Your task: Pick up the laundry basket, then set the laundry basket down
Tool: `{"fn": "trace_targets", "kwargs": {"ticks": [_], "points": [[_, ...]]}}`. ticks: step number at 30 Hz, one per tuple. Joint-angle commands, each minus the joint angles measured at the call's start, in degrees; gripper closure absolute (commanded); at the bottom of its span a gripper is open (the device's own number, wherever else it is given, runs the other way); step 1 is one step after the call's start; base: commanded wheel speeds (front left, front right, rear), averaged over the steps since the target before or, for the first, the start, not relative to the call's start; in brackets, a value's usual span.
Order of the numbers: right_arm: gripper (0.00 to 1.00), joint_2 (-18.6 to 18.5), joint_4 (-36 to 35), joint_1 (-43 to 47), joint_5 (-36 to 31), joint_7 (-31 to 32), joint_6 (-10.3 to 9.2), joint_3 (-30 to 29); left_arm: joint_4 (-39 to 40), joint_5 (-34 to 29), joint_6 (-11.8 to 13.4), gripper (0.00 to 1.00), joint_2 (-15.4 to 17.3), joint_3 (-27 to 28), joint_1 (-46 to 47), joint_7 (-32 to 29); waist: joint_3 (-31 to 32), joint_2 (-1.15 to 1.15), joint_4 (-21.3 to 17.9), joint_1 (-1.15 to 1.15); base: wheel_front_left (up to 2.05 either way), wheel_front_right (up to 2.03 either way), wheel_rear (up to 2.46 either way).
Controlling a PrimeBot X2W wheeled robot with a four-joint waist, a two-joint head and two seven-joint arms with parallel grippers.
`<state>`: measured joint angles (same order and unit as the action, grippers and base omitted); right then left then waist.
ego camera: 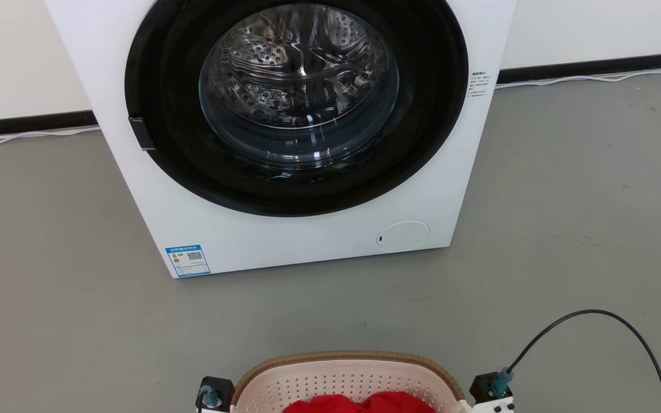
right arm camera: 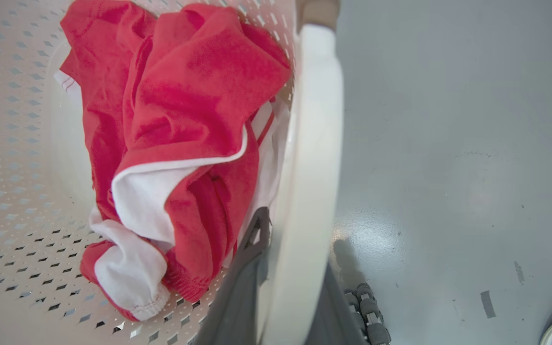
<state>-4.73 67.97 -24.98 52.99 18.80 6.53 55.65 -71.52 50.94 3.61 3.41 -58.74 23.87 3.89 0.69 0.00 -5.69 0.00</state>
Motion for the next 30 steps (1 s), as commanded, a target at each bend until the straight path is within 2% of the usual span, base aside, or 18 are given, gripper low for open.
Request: {"fn": "trace_targets", "kwargs": {"ticks": [1,17,23,30], "points": [[1.00,1.85,-1.37,-1.21,0.05,-0.19,0.96,1.09,1.11,0.44,0.35,1.00,-0.53,0.57,3.39,1.40,-0.01,0.00,0.00,0.00,0.00,0.00,0.00],[1.00,1.85,-1.16,-1.76,1.29,-0.82,0.96,2.09,1.31,2.71,0.69,1.00,-0.53,-1.91,4.31,1.43,-1.08,0.00,0.43,0.00,0.00,0.00,0.00],[1.00,1.85,-0.86,-3.34,1.03,-2.79,0.96,1.98,1.76,4.45,1.18,1.00,-0.53,-1.54,5.03,1.90,-2.49,0.00,0.60,0.00,0.00,0.00,0.00],[1.00,1.85,-0.86,-9.66,1.18,-9.21,0.96,0.25,0.68,6.75,1.85,1.00,-0.53,1.06,11.42,5.01,-10.78,0.00,0.77,0.00,0.00,0.00,0.00]]}}
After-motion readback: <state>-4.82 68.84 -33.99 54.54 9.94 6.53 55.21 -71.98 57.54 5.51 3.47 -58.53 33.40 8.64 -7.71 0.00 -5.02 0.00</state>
